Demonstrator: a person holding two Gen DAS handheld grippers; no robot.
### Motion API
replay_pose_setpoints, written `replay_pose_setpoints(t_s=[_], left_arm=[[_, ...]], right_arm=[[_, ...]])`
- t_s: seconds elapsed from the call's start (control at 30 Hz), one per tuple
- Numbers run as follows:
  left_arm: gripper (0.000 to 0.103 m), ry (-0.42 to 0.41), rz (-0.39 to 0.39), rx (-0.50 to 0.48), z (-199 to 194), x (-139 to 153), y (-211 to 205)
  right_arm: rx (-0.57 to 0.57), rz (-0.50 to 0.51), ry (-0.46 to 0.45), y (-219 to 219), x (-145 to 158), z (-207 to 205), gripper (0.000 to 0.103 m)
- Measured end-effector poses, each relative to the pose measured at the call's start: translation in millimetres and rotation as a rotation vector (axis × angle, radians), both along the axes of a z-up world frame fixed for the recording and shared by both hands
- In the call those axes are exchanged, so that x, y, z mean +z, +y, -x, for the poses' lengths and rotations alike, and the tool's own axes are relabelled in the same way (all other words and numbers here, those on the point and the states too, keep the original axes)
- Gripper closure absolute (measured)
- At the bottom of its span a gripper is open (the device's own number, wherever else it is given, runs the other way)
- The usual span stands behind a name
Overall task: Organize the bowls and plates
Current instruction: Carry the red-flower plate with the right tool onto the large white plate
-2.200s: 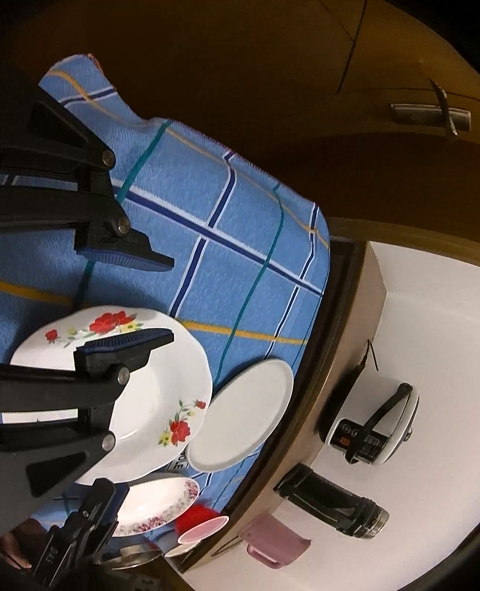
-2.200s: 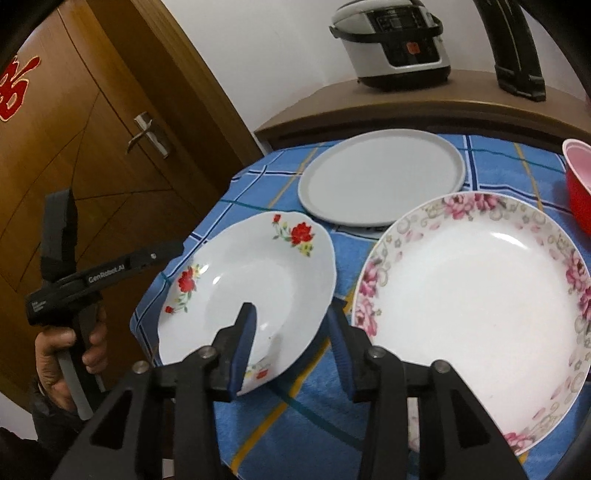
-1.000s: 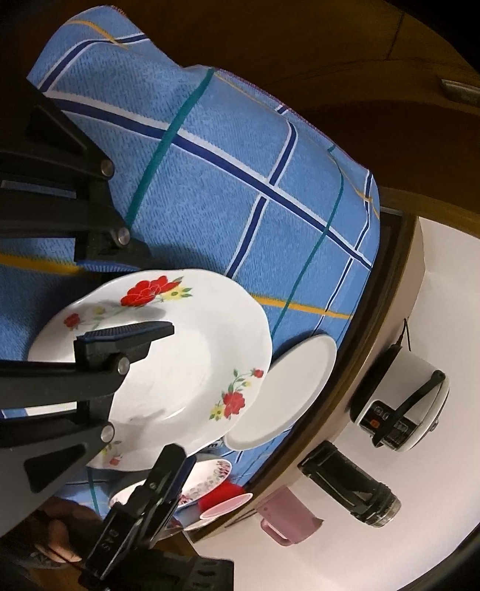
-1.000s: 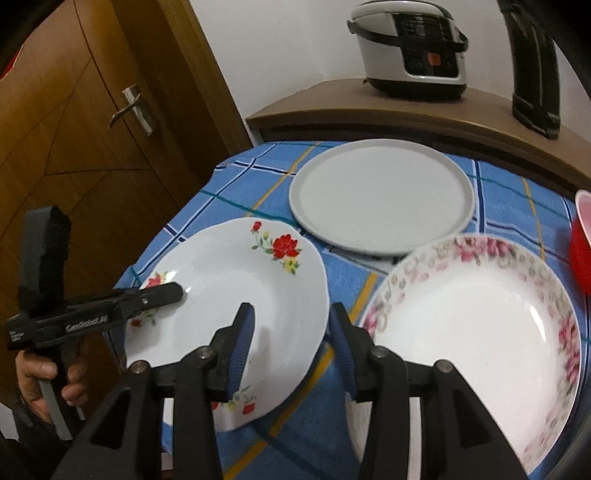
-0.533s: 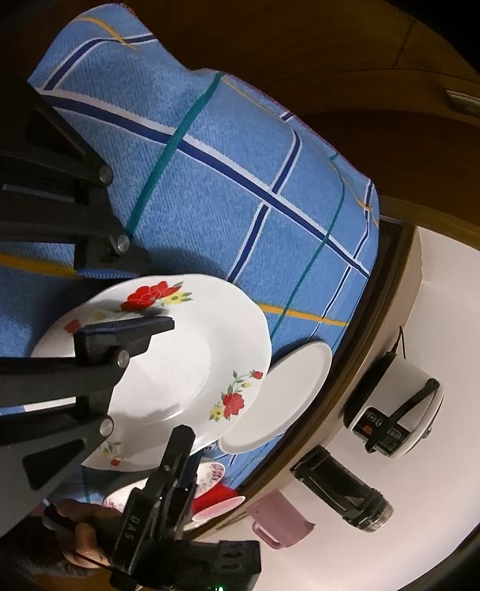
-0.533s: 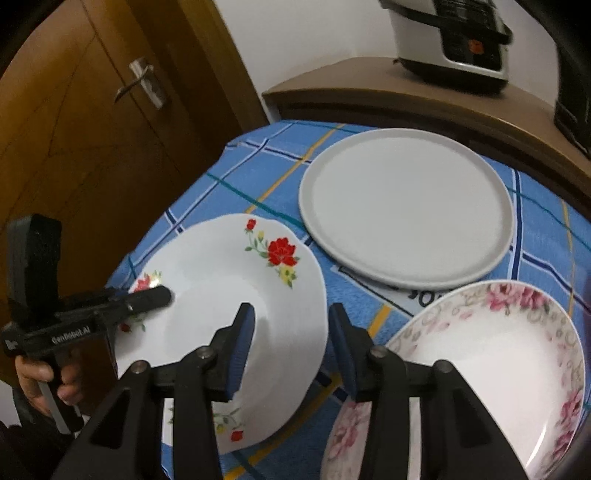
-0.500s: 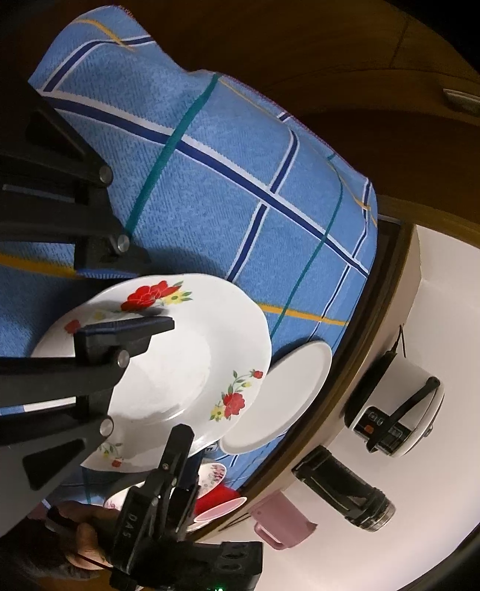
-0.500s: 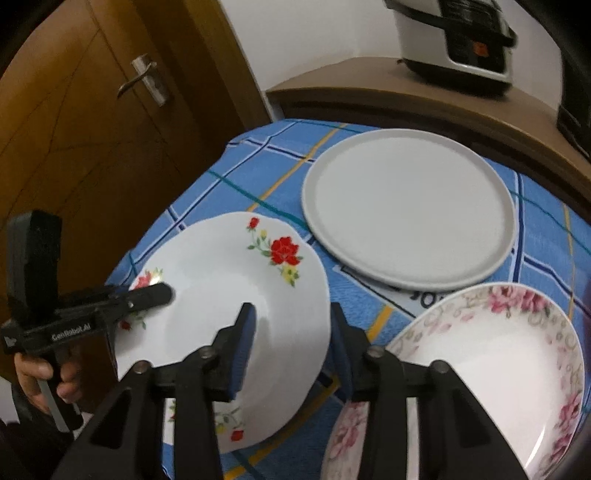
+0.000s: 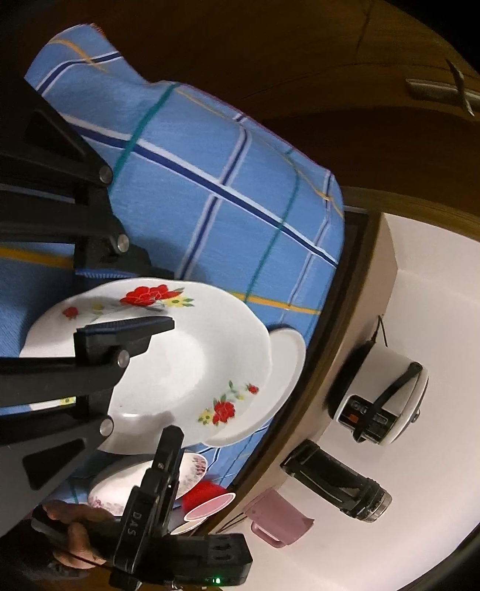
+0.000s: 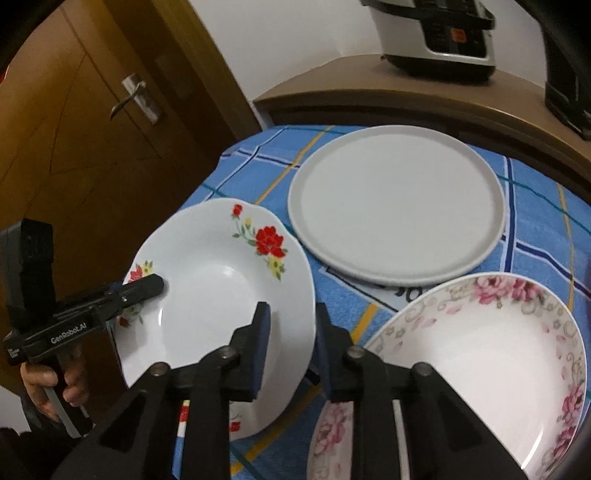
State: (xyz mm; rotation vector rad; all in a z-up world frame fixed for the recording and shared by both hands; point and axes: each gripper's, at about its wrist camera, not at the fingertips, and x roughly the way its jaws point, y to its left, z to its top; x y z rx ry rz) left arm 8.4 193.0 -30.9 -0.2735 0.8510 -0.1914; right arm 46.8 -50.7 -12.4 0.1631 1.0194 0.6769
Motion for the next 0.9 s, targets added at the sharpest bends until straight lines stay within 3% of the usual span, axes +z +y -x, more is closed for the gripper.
replay_pose_setpoints(t_s=[0.53, 0.9], left_arm=[[0.083, -0.104, -0.057, -0.133, -90, 43, -56], [0.078, -0.050, -0.099, -0.197, -164, 22, -90]], right_arm=[[-0.237, -0.051, -0.002, -50, 30, -44, 0.079], [-0.421, -0.048, 0.065, -80, 4, -92, 0.079]])
